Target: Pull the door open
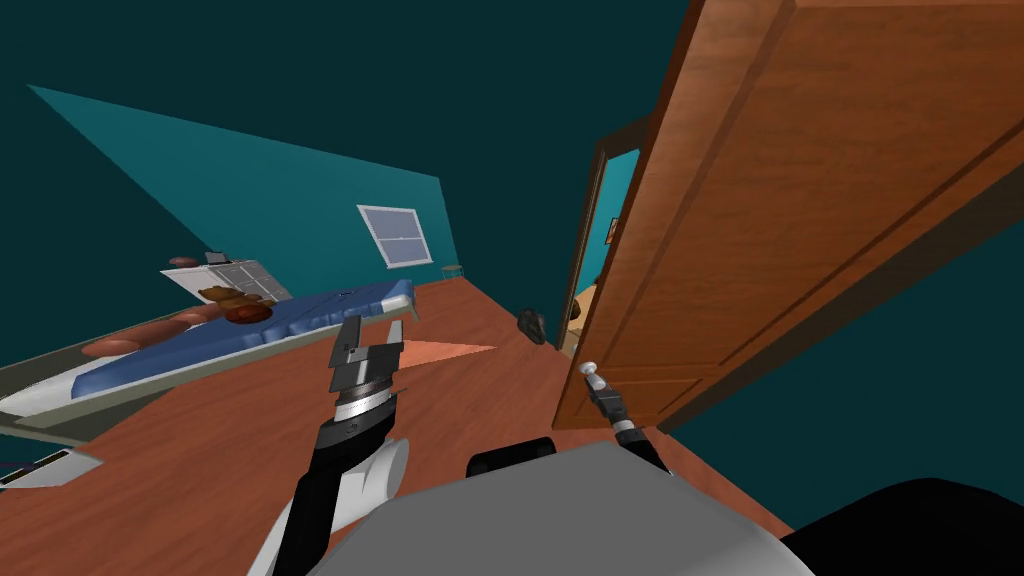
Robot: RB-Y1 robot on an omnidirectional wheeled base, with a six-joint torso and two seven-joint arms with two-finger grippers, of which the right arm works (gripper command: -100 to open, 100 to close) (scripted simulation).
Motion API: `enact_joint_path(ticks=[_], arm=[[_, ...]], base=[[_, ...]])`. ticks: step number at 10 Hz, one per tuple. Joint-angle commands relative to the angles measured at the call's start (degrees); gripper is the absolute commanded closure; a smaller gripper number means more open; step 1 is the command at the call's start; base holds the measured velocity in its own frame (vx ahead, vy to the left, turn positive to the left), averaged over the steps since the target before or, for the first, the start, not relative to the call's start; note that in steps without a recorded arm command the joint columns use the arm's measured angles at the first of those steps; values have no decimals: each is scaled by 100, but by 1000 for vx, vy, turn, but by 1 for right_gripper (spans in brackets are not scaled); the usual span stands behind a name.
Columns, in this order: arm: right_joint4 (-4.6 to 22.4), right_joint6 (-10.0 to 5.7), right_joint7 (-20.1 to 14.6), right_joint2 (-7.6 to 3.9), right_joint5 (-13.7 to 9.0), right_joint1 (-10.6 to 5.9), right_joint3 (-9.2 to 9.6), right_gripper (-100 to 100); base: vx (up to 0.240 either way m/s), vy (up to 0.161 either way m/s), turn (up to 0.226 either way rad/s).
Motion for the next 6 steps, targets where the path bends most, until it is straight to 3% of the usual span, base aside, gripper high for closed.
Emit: enact_joint_path(ticks=[1,6], arm=[[25,-121,-94,-75,39,83,67,100],[178,-524,-383,-294,153,220,255,100]], base=[[-200,-33,137],[-203,-44,132]])
